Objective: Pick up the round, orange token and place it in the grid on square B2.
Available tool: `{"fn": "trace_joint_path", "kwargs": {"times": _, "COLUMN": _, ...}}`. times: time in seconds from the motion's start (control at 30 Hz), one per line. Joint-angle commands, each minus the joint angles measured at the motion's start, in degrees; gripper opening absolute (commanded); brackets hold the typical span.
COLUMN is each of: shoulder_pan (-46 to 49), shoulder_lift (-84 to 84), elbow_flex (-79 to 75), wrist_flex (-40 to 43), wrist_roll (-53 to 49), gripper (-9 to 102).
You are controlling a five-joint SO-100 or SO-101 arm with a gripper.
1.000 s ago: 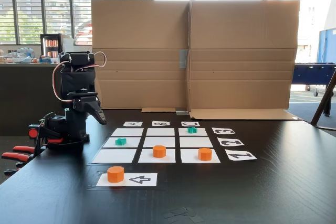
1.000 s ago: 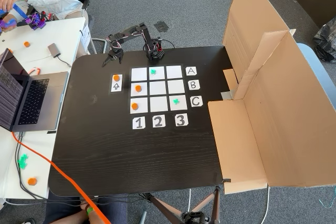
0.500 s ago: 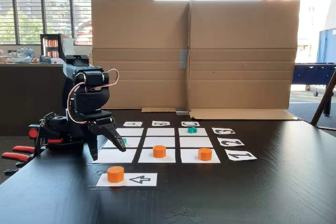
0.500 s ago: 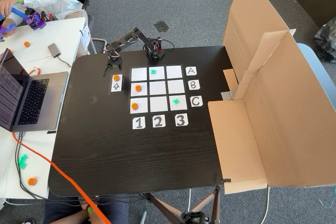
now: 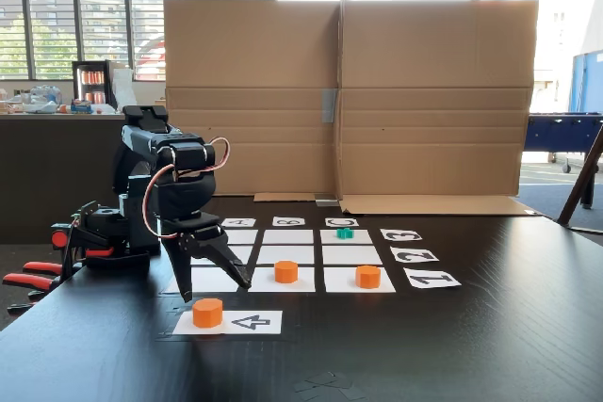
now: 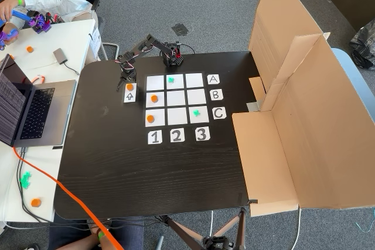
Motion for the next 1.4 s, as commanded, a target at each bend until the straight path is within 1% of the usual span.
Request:
{"fn": "trace_joint_path", "kwargs": {"times": 0.0, "shoulder_pan": -0.7, "shoulder_lift": 0.26, "elbow_flex": -2.81, "wrist_flex": -0.18, "wrist_roll": 0.09, "gripper": 69}}
{"fn": "trace_joint_path", "kwargs": {"times": 0.3, "shoulder_pan": -0.35, "shoulder_lift": -0.79, "elbow_flex": -4.04, "wrist_flex": -0.18, "wrist_roll": 0.35, "gripper": 68}}
{"fn": "trace_joint_path", "kwargs": {"times": 0.47, "shoulder_pan": 0.18, "shoulder_lift": -1.93, "elbow_flex": -4.66, "wrist_flex": -0.26, "wrist_roll": 0.35, "gripper": 59}}
{"fn": "trace_joint_path", "kwargs": {"times": 0.57, "shoulder_pan": 0.44, "shoulder_lift": -2.46, "elbow_flex": -5.45, "wrist_flex": -0.26, "wrist_roll": 0.35, "gripper": 48}}
{"fn": "trace_joint_path", "kwargs": {"times": 0.67, "shoulder_pan": 0.53, "shoulder_lift": -2.81, "elbow_flex": -5.8, "wrist_flex": -0.35, "wrist_roll": 0.35, "gripper": 35}}
{"fn": "trace_joint_path", "kwargs": {"times": 0.73, "shoulder_pan": 0.53, "shoulder_lift": -2.9, "elbow_flex": -5.89, "wrist_flex": -0.53, "wrist_roll": 0.26, "gripper": 30}}
{"fn": "trace_joint_path", "kwargs": {"times": 1.03, "shoulder_pan": 0.53, "shoulder_lift": -4.13, "elbow_flex": -5.98, "wrist_flex": -1.32, "wrist_roll": -0.35, "gripper": 15}}
{"fn": "trace_joint_path", "kwargs": {"times": 1.17, "shoulder_pan": 0.53, "shoulder_lift": -4.48, "elbow_flex": -5.98, "wrist_flex": -2.37, "wrist_roll": -1.41, "gripper": 6}}
{"fn": "trace_joint_path", "kwargs": {"times": 1.37, "shoulder_pan": 1.05, "shoulder_lift": -4.48, "elbow_flex": -5.98, "wrist_flex": -3.34, "wrist_roll": -1.05, "gripper": 2}}
